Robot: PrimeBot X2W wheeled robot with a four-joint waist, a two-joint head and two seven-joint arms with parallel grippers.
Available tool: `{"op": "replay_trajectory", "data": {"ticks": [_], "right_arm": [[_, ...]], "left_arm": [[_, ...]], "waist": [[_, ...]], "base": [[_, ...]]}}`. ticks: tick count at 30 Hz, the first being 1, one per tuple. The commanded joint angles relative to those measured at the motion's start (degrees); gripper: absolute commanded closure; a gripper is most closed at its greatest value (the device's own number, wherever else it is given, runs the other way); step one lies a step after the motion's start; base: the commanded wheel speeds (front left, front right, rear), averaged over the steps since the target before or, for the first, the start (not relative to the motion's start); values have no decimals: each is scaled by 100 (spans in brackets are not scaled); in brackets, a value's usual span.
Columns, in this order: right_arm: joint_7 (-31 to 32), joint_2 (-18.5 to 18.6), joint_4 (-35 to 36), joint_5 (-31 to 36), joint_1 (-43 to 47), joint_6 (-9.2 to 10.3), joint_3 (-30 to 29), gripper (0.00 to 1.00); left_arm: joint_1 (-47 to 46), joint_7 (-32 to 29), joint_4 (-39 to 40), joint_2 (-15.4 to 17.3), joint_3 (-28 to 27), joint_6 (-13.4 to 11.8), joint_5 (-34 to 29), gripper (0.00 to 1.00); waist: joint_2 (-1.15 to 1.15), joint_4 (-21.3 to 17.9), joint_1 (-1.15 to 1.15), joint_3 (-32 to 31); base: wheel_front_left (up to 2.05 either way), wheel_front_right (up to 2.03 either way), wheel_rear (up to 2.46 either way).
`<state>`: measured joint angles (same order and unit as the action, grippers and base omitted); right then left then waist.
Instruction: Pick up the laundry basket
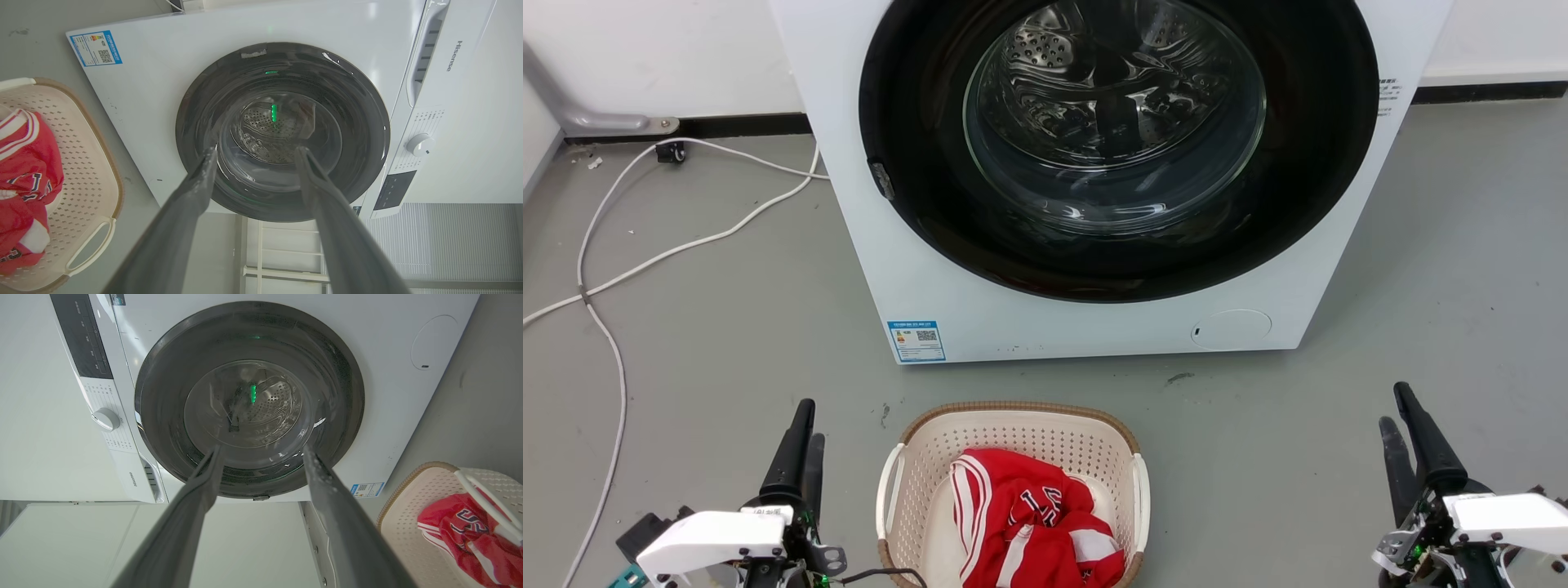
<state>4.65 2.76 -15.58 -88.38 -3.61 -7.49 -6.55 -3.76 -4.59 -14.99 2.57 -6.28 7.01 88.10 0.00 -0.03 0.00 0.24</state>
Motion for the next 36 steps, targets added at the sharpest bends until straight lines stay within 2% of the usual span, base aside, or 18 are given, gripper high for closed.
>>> {"op": "replay_trajectory", "data": {"ticks": [1,17,24,36], "right_arm": [[-59,11,166,232,-88,-1,-13,0],[-472,12,798,2545,78,-1,138,0],[-632,13,892,3457,160,-1,274,0],[-879,14,1005,4582,281,-1,376,0]], "left_arm": [[-100,59,165,18,-18,-13,-205,0],[17,469,733,23,228,-375,-2098,0],[80,628,887,25,306,-448,-2753,0],[204,873,1074,28,382,-443,-3773,0]], "waist": [[0,-1,0,2],[0,-11,0,23],[0,-12,0,26],[0,-18,0,15]], "base": [[0,0,0],[0,0,0],[0,0,0],[0,0,0]]}}
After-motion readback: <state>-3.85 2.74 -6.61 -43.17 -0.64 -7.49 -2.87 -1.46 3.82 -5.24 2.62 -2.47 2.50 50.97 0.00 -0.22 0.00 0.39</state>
